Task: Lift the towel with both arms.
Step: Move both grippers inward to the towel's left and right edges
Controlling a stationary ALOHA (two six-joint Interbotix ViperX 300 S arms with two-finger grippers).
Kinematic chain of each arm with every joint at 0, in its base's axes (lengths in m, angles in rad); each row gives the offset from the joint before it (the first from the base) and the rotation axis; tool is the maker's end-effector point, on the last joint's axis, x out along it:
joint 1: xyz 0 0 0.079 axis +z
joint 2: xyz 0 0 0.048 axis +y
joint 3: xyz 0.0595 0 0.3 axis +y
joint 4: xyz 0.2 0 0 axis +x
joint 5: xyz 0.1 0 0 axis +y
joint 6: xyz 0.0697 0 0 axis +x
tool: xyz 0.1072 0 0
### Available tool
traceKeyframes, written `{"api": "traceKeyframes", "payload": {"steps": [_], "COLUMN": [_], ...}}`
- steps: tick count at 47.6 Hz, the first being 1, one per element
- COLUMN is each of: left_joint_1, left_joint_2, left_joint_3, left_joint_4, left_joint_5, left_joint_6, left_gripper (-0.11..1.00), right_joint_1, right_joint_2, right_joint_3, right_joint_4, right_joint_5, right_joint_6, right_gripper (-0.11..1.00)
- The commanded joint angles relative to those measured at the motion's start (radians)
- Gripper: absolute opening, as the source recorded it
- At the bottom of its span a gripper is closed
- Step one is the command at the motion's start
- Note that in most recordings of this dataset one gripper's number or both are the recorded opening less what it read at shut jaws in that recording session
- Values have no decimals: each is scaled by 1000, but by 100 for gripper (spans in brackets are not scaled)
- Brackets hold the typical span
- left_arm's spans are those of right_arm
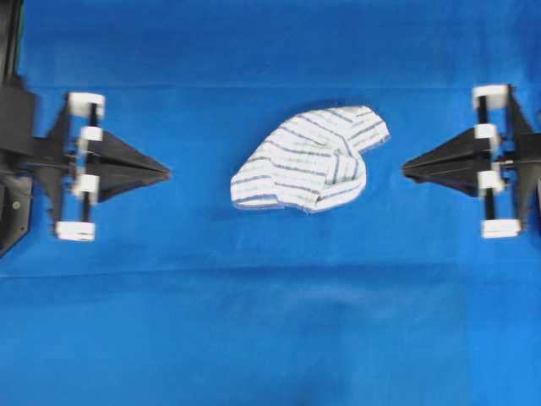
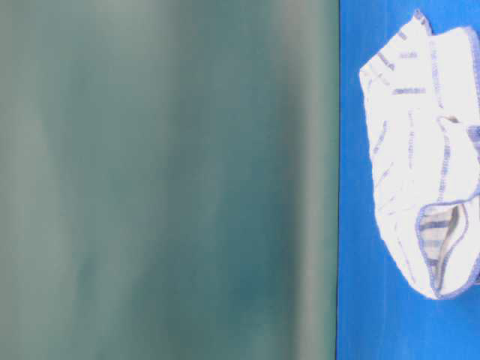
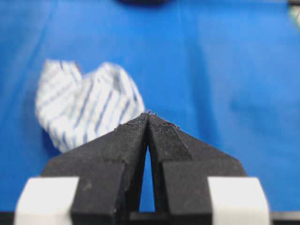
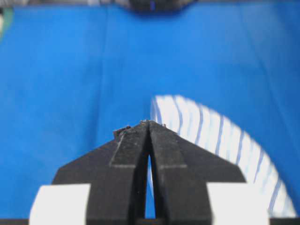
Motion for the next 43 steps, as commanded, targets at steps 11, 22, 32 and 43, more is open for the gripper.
{"api": "traceKeyframes", "payload": {"steps": [11, 22, 32, 43], "left_joint_1": [3, 26, 46, 61], "left_joint_2": [278, 474, 624, 762], "left_joint_3": [-129, -210, -259, -305], "left_joint_4": [-2, -2, -2, -2], "left_joint_5": [-14, -11, -15, -17], "left_joint_6": [6, 15, 17, 17], "left_gripper": [69, 87, 87, 87], "right_joint_1": [-34, -41, -43, -67], "right_joint_2": [225, 430, 592, 704], "right_joint_3": [-89, -132, -178, -210], "right_joint_4": [-2, -9, -11, -12], "right_joint_5": [52, 61, 57, 43], "right_joint_6": [12, 9, 8, 8], "right_gripper": [40, 62, 62, 62]}}
